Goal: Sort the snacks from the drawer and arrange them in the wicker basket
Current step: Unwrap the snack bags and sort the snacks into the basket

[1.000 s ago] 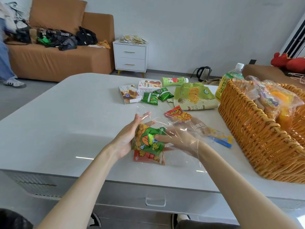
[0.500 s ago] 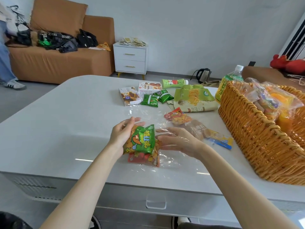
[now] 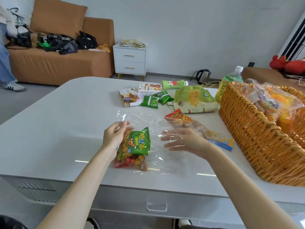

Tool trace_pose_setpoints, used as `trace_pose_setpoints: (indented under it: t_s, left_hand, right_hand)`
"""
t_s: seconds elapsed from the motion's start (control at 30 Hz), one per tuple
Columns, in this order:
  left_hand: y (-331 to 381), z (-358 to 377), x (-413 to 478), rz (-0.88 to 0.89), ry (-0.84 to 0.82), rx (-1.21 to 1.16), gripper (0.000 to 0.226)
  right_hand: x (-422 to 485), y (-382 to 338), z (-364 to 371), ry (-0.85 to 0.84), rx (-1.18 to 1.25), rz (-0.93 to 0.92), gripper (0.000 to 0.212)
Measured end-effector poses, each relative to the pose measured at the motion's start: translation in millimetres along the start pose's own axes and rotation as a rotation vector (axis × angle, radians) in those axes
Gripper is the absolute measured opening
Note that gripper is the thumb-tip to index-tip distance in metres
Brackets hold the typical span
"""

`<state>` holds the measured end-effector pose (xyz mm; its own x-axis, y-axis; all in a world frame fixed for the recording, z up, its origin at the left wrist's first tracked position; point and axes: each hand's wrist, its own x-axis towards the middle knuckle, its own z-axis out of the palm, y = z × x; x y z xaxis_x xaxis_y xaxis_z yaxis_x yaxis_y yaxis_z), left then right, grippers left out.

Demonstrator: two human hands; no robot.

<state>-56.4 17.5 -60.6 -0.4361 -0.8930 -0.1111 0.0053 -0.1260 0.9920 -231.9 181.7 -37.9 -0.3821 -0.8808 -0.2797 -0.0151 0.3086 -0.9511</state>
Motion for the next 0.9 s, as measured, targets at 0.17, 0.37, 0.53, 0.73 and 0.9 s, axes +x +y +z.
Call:
trace_pose_setpoints:
  t_s: [0.17,0.37,0.53,0.73,0.9]
  left_hand:
    - [-5,-16,15,-0.003,0.098,0.03,0.016]
    - [-6,-16,27,-0.06,0.092,0.07,0.018]
    - [-7,-18,34,-0.116,0.058,0.059,0.023]
    - [2,-16,28,-0.11,-0.026,-0.01,0.023]
    - [7,-16,19,-0.114,-0.017,-0.044,0.025]
  right_hand:
    - [17,-1,-23,0.8,-0.29,-0.113,0.024]
    - [66,-6,-30,0.728,-0.541,0.072,0.041]
    - [97,1,-35,0.723,-0.64,0.182,0.029]
    - [81,4,-36,0.844,-0.43,-0.079,0.034]
    - [37,-1,-43,1.008,-0.298,-0.219,0.028]
